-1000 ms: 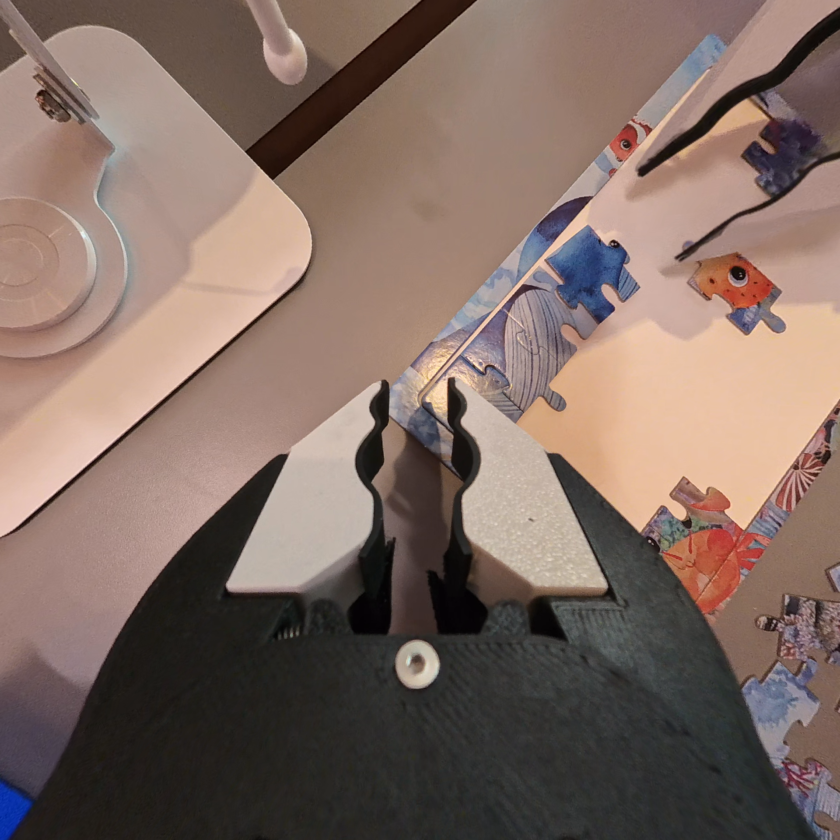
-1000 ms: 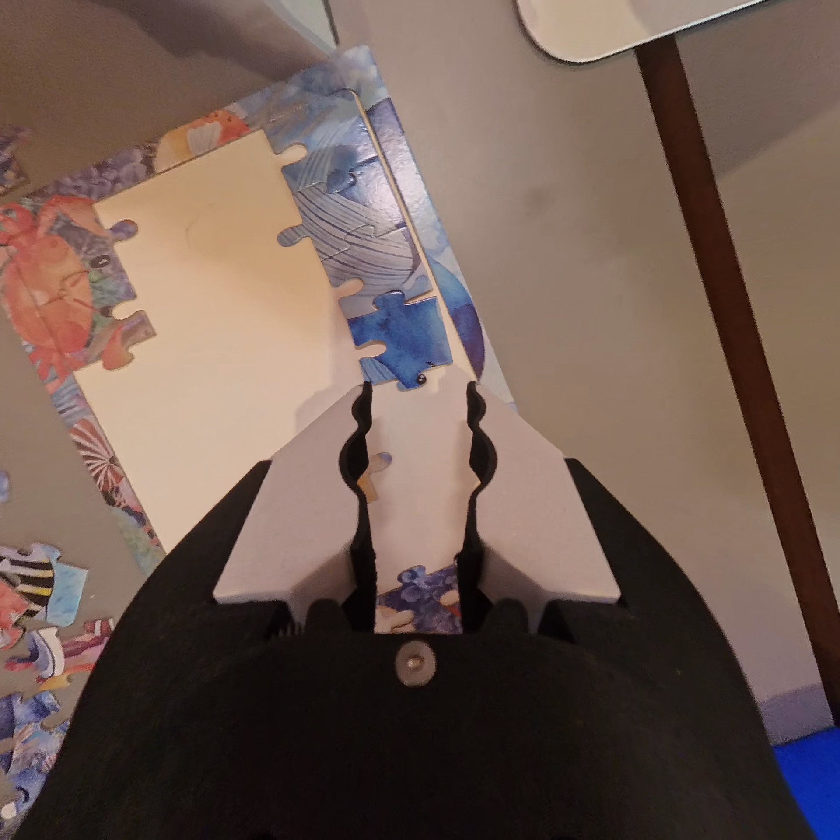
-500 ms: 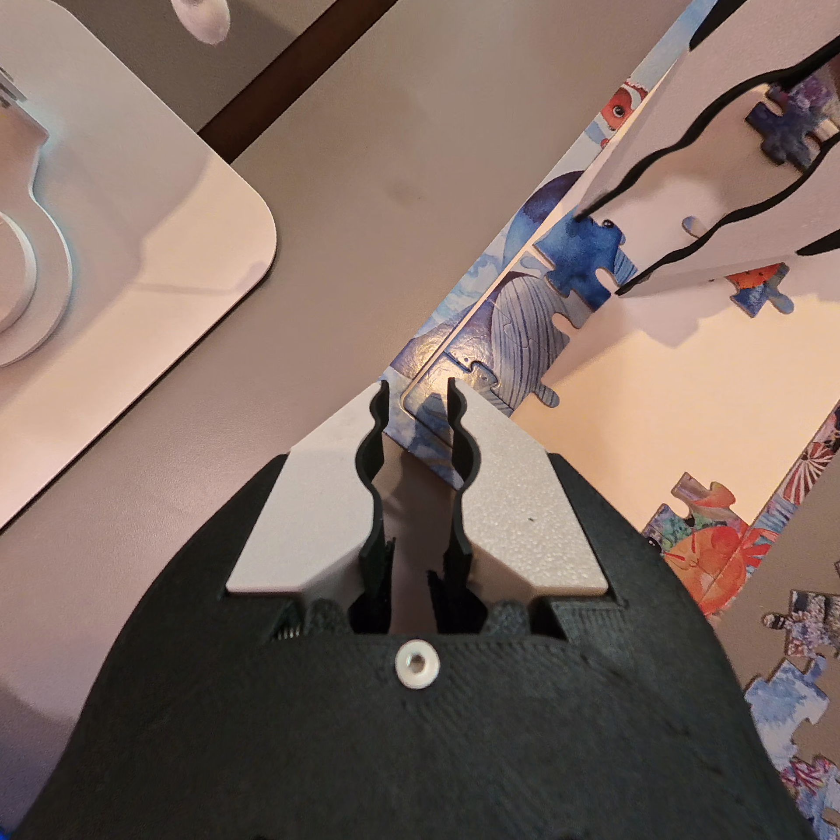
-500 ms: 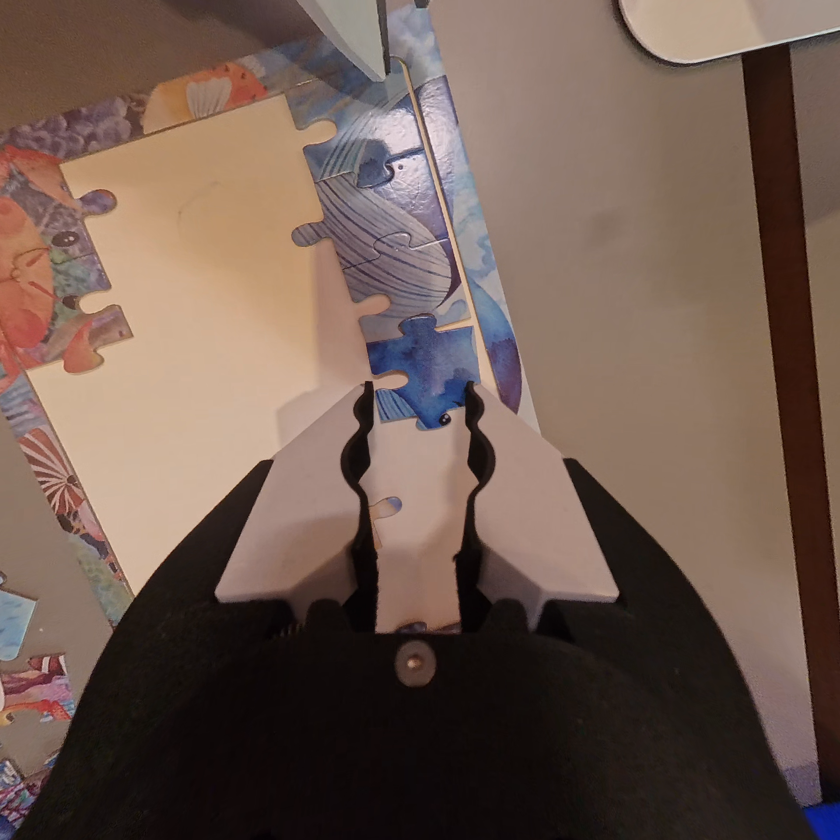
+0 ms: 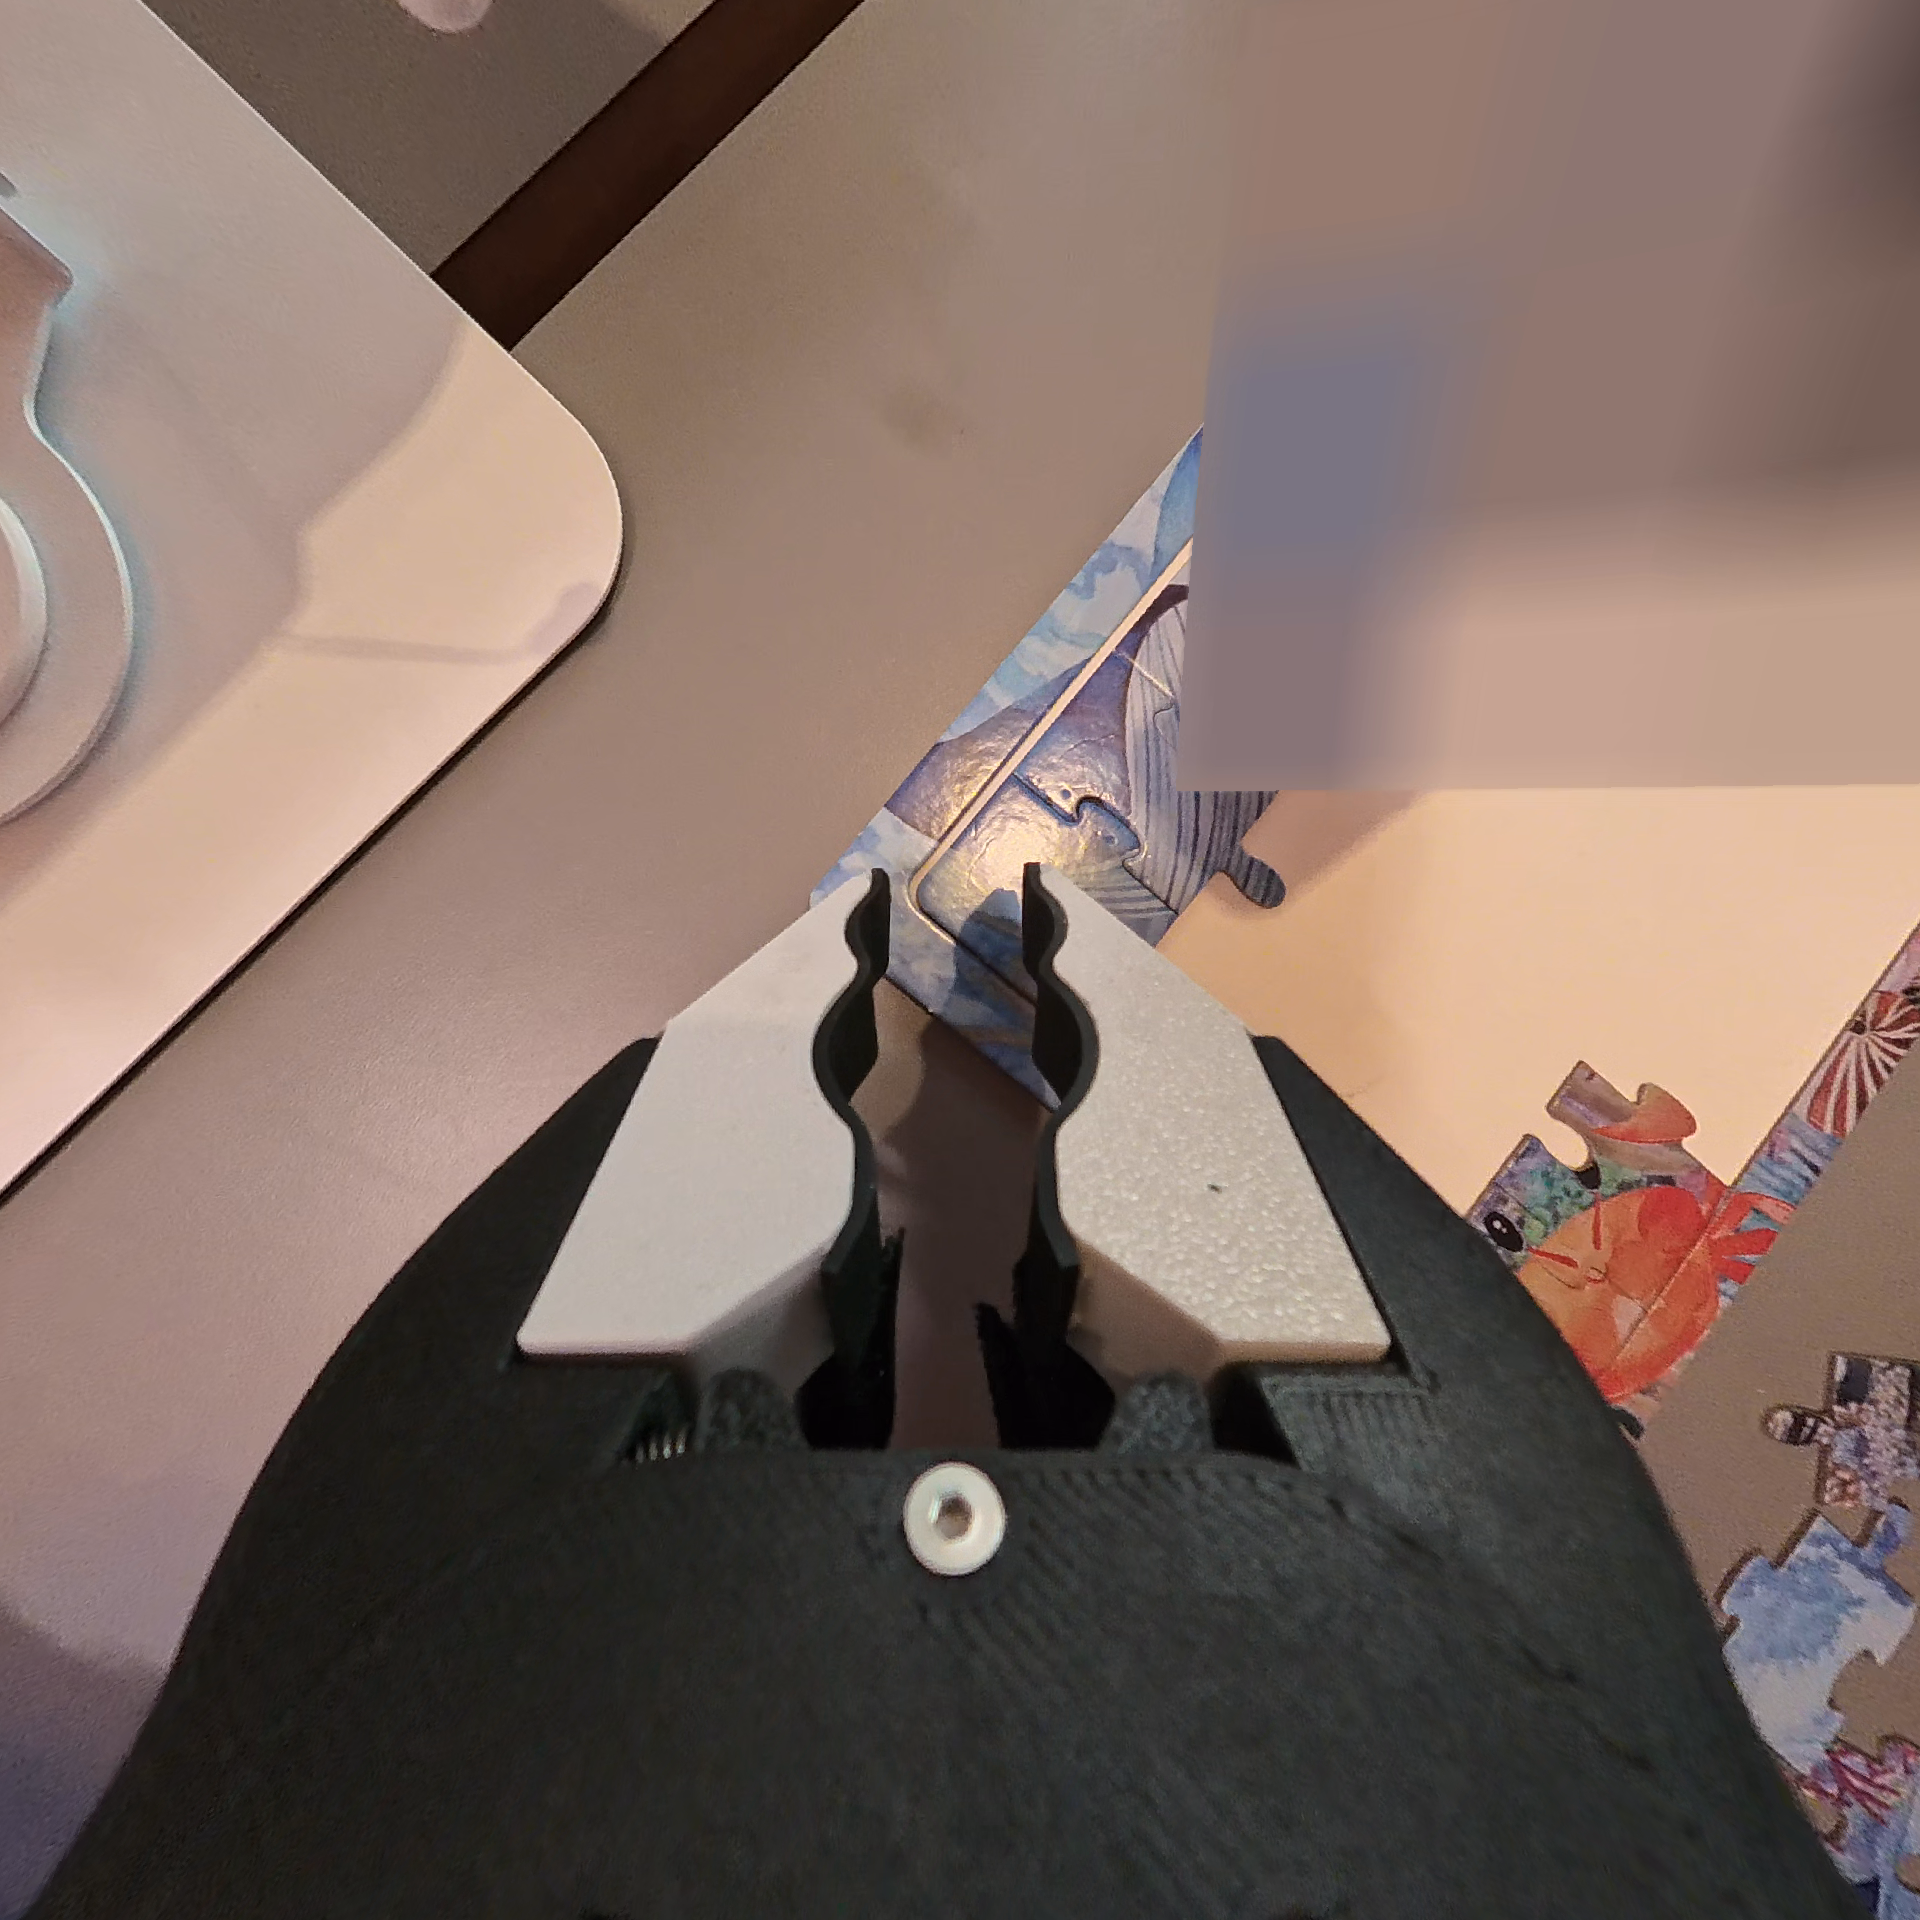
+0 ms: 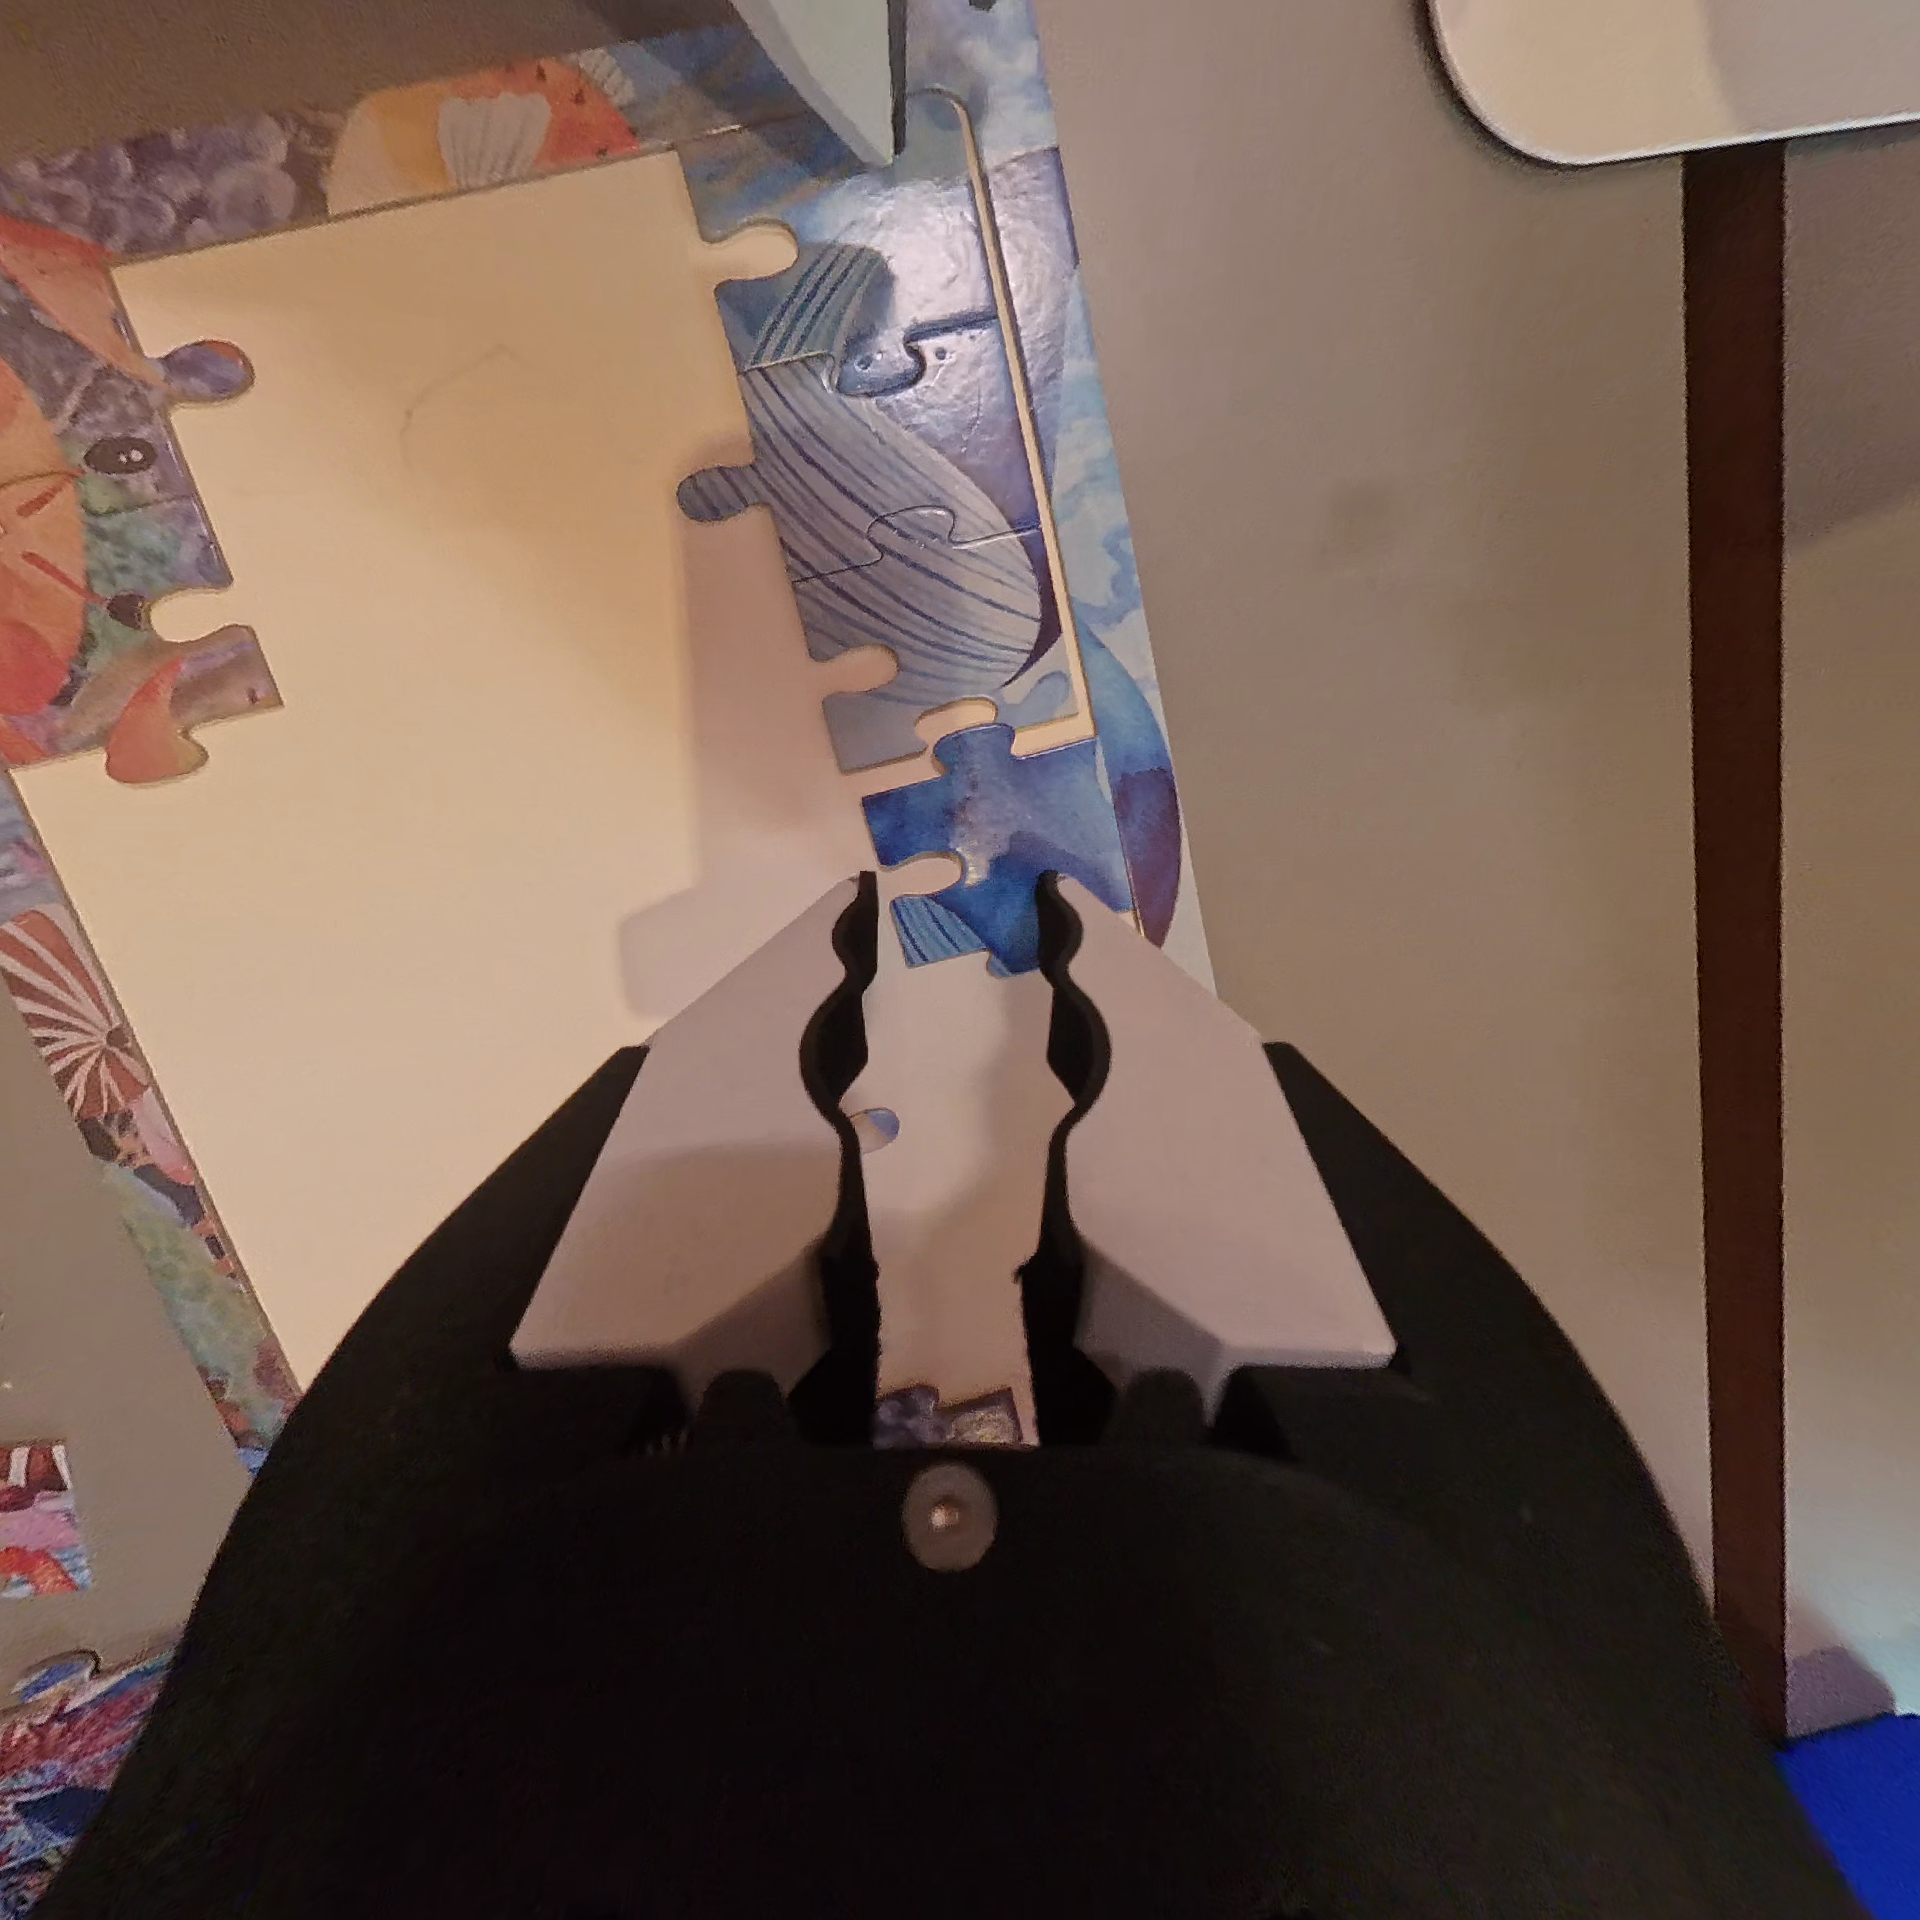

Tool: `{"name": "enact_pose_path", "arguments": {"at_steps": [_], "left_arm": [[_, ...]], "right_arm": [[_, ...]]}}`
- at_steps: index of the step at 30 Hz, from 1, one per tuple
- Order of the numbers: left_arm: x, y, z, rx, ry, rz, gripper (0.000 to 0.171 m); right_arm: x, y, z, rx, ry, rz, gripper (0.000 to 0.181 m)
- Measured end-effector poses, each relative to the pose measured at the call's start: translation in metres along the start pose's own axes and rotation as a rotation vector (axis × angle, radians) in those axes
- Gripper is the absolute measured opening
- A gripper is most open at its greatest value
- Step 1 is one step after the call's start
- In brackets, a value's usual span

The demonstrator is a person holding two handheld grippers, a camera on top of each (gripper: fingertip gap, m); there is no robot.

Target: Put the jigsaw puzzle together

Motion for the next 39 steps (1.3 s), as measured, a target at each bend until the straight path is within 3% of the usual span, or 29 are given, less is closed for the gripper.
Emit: {"name": "enact_pose_path", "arguments": {"at_steps": [13, 39], "left_arm": [[-0.002, 0.004, 0.004, 0.018, 0.011, -0.006, 0.024], [-0.004, 0.007, 0.004, 0.019, 0.010, -0.011, 0.023]], "right_arm": [[0.003, -0.006, 0.014, -0.088, 0.005, -0.022, 0.028], [0.005, -0.010, -0.003, -0.076, -0.055, -0.042, 0.036]]}}
Point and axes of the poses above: each gripper's, where its closed fingertips meet, x back along the fingers, z out of its underside, y = z × x across the jaws, the point moved 1 cm from there along x, back along the fingers, and after that the axes turned 8 degrees about x, right-handed, at the moved point
